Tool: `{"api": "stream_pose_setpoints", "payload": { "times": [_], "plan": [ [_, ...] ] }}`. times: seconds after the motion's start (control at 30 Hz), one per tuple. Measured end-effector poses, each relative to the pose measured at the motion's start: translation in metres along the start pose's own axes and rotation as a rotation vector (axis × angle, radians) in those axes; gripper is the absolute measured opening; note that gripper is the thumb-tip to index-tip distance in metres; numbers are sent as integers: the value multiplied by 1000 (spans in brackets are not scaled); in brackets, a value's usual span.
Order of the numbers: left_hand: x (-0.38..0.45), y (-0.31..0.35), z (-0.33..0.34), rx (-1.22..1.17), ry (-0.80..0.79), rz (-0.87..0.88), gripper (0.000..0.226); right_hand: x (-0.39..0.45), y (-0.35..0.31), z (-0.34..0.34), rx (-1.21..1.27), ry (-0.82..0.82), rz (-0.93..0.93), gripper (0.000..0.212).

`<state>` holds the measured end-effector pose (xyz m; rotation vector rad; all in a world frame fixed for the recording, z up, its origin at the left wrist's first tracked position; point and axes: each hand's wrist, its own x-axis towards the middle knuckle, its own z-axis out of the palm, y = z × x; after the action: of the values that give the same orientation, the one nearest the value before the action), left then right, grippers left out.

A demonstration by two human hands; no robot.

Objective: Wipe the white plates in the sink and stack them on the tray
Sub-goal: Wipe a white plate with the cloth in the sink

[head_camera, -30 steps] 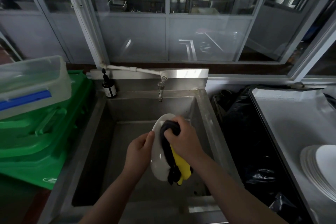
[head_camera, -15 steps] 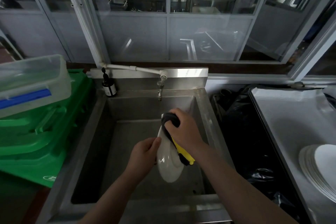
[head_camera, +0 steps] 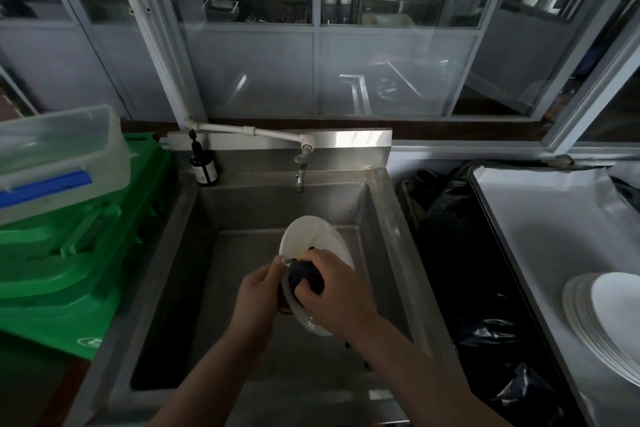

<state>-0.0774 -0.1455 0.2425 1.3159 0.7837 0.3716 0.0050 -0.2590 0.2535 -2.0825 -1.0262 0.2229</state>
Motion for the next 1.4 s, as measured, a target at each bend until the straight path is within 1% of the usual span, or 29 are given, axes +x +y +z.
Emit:
{"api": "stream_pose_setpoints", "payload": {
  "times": [0.17,0.3,0.5,0.6,0.8,0.87,1.0,1.2,1.4],
  "plan": [
    [6,-2,-2,-89,59,-35,47,-19,7,11,-9,-23,3,29],
    [8,-3,-2,-144,78,-68,41,-31,10,18,-15,-30,17,33],
    [10,-4,-7,-191,79,-66,33,-43,10,32,71,-10,52,35],
    [9,-1,-8,-168,52,-37,33,-38,6,34,107,5,55,35],
    [6,1,-7,-1,27,63,34,-18,-4,30,223,56,92,16],
    [6,3,-7,35,19,78,34,-13,-7,27,247,61,97,14],
    [4,1,-10,72,-3,85,36,-3,-11,24,263,97,103,15],
    [1,-1,-10,112,-56,119,36,4,-10,23,350,141,180,22],
    [-3,-5,-8,82,-30,86,38,9,8,13,345,200,255,23]
  ]
}}
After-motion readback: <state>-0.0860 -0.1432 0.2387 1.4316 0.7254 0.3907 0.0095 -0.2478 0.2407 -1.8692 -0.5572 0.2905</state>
